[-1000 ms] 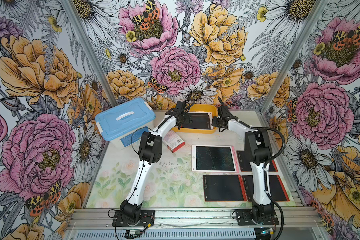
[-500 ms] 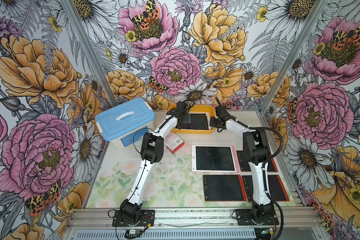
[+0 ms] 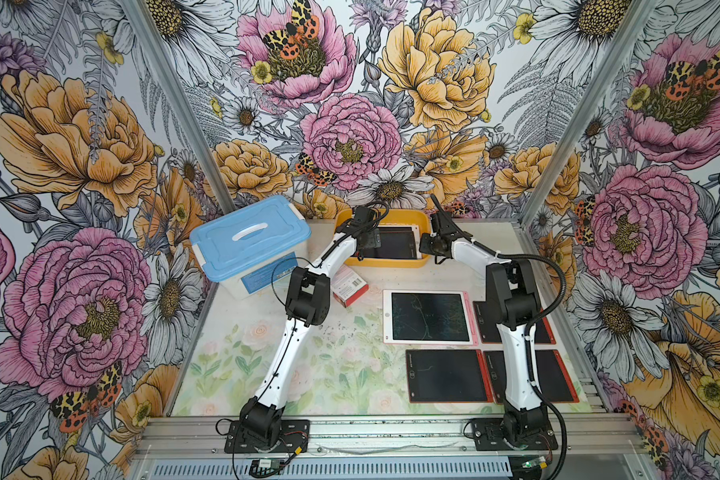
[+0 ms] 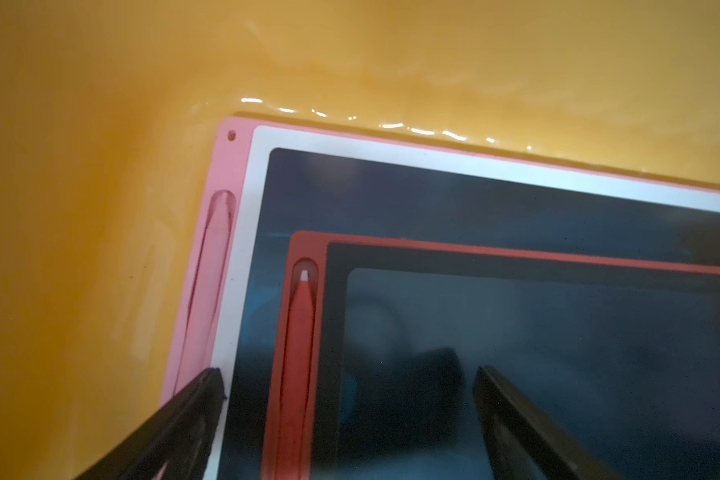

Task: Take out the writing tablet from the storage box
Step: Pick up the writing tablet from the storage box.

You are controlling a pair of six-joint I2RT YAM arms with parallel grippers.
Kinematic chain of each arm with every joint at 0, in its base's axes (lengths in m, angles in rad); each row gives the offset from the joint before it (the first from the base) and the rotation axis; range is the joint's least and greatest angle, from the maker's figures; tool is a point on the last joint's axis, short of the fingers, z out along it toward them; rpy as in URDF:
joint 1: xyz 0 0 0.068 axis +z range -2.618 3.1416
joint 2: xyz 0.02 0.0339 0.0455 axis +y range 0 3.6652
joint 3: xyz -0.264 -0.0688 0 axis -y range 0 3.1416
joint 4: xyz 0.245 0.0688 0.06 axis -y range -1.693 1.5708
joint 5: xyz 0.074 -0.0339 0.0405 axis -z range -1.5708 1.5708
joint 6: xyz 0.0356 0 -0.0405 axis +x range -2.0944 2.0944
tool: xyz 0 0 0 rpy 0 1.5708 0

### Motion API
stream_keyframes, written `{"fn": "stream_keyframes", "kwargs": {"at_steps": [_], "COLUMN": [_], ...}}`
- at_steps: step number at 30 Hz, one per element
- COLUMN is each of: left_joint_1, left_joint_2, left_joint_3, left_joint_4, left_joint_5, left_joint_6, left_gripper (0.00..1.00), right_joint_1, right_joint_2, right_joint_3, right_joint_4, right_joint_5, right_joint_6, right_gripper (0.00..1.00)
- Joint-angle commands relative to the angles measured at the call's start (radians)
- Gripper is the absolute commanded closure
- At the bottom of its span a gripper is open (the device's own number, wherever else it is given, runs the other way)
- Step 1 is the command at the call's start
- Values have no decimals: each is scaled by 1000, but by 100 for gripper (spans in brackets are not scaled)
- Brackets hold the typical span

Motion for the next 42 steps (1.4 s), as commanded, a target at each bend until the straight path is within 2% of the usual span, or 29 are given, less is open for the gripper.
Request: {"fn": "stream_keyframes", "kwargs": {"at_steps": [1, 11, 16, 26, 29, 37, 42], "left_joint_1": [-5, -33, -33, -26, -26, -14, -10], "left_joint_2": [47, 57, 35, -46, -88, -228, -280], "left_joint_3": [9, 41, 75, 57, 20, -186, -257], "left_joint_4": [-17, -16, -2, 129, 180, 412, 457], "left_joint_5": [57, 167, 274, 511, 561, 696, 728], "left_joint_6": [-55, -108, -138, -243, -270, -394, -421], "left_gripper": [4, 4, 5, 9, 10, 15, 15], "right_joint_1": [17, 44, 53, 59, 59, 59, 59], "right_joint_2": [2, 23, 43, 62, 68, 87, 90], "right_joint_3": [54, 74, 88, 92, 92, 105, 111], "right_joint_4": [55, 56, 56, 55, 56, 57, 57], "right_joint_5": [-33, -60, -70, -61, -54, -37, -17], "right_joint_6": [-28, -24, -15, -8, -3, 5, 8], "right_gripper": [92, 92, 93, 93, 93, 93, 93]}}
